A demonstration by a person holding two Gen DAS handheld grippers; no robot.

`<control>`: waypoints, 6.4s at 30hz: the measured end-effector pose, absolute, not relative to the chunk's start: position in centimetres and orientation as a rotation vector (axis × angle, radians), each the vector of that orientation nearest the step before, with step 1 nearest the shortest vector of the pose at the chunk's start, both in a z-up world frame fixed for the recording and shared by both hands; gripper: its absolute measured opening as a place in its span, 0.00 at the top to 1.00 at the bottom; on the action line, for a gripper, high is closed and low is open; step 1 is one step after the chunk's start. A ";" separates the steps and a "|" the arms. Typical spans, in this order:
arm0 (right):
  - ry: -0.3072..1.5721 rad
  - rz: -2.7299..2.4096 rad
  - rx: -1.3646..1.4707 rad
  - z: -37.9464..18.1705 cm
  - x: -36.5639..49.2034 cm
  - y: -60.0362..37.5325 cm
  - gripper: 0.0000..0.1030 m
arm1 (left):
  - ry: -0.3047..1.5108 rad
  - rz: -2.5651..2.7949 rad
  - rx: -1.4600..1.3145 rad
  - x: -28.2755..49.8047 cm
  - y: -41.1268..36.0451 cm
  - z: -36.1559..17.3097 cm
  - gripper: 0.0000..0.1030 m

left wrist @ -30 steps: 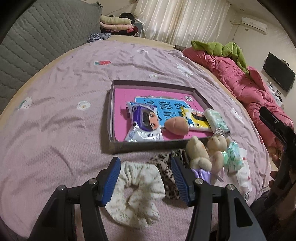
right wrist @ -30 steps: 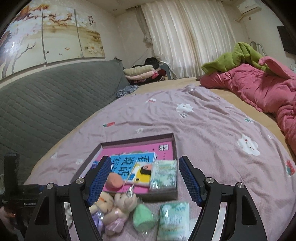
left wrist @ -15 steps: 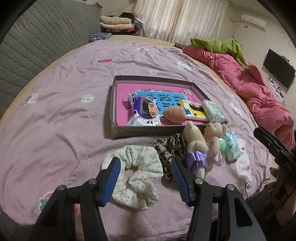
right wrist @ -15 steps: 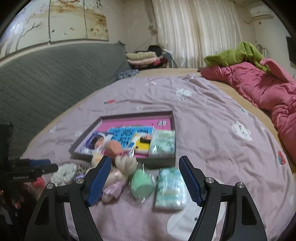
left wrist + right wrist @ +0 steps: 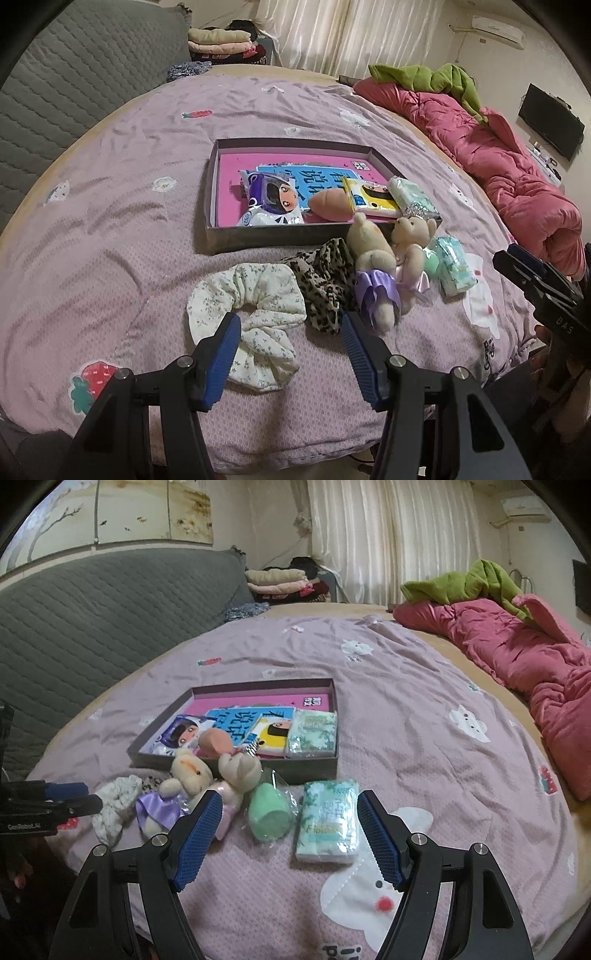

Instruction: Organize soft objects

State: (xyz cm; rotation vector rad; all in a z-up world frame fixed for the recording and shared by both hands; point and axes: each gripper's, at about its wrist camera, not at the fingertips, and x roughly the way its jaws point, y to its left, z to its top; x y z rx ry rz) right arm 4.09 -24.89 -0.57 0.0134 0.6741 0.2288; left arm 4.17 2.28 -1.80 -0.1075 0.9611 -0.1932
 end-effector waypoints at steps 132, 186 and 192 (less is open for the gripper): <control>0.590 0.285 0.046 1.6 15.8 -21.5 0.52 | 0.748 -0.110 -0.161 16.9 4.9 -0.8 0.88; 0.788 0.326 -0.031 -2.3 22.5 -17.4 0.51 | 0.965 -0.163 -0.082 21.1 2.5 -5.7 0.88; 0.850 0.331 -0.064 -3.4 22.8 -16.8 0.51 | 0.971 -0.165 -0.081 21.3 2.5 -5.8 0.88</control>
